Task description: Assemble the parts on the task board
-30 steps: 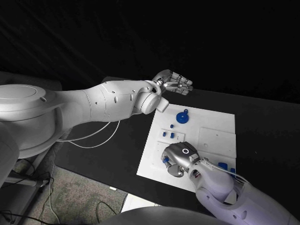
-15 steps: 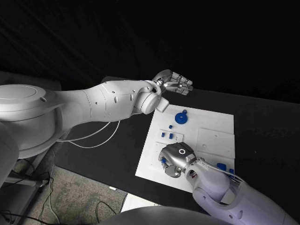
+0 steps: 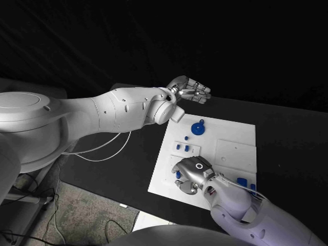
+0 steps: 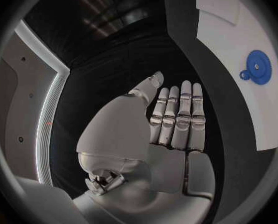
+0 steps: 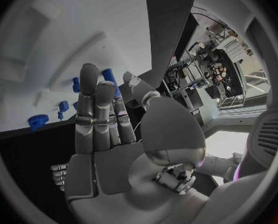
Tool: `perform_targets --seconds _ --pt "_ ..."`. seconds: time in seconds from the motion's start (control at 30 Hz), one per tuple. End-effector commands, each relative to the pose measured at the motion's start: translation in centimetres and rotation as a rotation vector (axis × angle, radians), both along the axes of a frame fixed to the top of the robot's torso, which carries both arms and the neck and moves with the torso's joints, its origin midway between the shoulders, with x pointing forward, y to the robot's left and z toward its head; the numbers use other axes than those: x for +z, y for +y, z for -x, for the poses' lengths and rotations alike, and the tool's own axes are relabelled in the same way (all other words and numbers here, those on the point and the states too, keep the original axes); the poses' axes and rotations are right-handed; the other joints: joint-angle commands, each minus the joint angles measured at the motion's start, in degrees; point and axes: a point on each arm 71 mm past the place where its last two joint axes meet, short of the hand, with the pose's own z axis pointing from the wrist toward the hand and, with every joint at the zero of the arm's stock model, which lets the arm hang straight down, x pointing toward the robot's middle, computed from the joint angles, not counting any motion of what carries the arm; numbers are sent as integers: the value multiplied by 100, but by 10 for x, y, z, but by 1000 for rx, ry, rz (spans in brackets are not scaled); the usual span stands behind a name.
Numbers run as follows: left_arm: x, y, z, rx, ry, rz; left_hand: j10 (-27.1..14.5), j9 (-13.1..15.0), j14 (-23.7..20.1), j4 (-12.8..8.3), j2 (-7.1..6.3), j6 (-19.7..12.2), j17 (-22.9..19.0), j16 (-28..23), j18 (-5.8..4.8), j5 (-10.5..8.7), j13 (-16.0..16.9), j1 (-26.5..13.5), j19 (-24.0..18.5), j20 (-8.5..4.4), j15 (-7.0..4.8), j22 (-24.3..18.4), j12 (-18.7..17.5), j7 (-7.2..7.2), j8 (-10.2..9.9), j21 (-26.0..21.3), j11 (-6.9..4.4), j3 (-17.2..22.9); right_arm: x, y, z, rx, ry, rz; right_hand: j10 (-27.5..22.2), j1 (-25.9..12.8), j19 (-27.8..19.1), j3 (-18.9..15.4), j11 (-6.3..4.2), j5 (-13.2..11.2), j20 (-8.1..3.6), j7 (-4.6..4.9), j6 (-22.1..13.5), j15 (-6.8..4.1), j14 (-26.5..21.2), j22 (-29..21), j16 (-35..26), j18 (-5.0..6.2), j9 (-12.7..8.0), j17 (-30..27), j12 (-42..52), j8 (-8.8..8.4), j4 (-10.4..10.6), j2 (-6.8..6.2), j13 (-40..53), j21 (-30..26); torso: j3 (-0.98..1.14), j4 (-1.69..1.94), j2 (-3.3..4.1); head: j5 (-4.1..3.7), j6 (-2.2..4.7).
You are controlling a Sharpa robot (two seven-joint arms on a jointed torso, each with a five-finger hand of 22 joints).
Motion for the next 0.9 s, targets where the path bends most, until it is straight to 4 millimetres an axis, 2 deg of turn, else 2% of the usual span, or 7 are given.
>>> perform_targets --seconds 0.03,0.2,0.37,0.47,0.63,0.73,0.9 --pt "0 -3 1 -18 3 8 -32 8 -29 23 65 -37 3 -16 -50 11 6 7 33 14 -5 -5 10 -7 -24 24 0 -17 3 1 1 7 -9 -55 -40 75 232 -111 6 -2 45 6 -31 42 -16 -56 44 100 -8 -38 -21 3 -2 23 -8 -15 -1 2 1 -9 6" --pt "0 -2 1 -19 5 8 -42 8 -34 24 62 -42 3 -16 -50 9 6 7 33 17 -3 -16 10 -6 -23 23 3 -23 5 0 0 1 -19 -76 -95 105 233 -155 20 14 54 15 -71 52 -19 -93 53 106 -8 -66 -20 3 -5 8 -7 1 -5 3 2 -22 5" --pt "0 -2 1 -19 7 7 -42 8 -34 24 62 -42 3 -16 -50 9 6 7 33 17 -3 -16 10 -6 -23 23 3 -23 6 -2 0 -4 -24 -105 -445 220 222 -401 88 69 82 16 -248 87 -54 -200 29 132 -9 -128 2 4 39 -104 -8 -29 -6 5 2 -24 5" --pt "0 -1 1 -19 7 6 -42 8 -34 24 62 -42 3 -16 -50 9 6 7 33 17 -3 -16 10 -6 -23 23 3 -23 9 -3 0 -5 -26 -133 -667 472 233 -890 129 158 117 -22 -365 118 -73 -337 31 170 -4 -177 12 12 352 -184 -7 -71 -6 5 -1 -33 10" --pt "0 0 0 -17 8 6 -49 8 -40 22 59 -46 3 -16 -50 9 6 11 29 20 -1 -30 10 -5 -24 21 5 -28 14 -6 2 -9 -6 -187 -680 614 235 -1168 134 178 125 -40 -440 121 -76 -477 53 174 -7 -214 9 6 654 -259 -11 -17 1 3 -2 -72 29" --pt "0 1 1 -15 7 5 -49 8 -40 22 59 -46 3 -16 -50 9 6 11 29 20 -1 -30 10 -5 -24 21 5 -28 22 -13 0 -29 28 -240 -566 587 235 -1351 106 172 110 -41 -428 105 -71 -546 60 154 -8 -224 11 3 763 -215 -13 18 6 -10 -7 -132 67" --pt "0 6 1 -6 4 4 -49 8 -40 22 59 -46 3 -16 -50 9 6 11 29 20 -1 -30 10 -5 -24 21 5 -28 41 -36 -11 -97 107 -343 -131 357 234 -1607 3 251 38 21 -338 33 -37 -622 62 69 -7 -216 26 2 633 42 -13 110 9 -39 -10 -321 163"
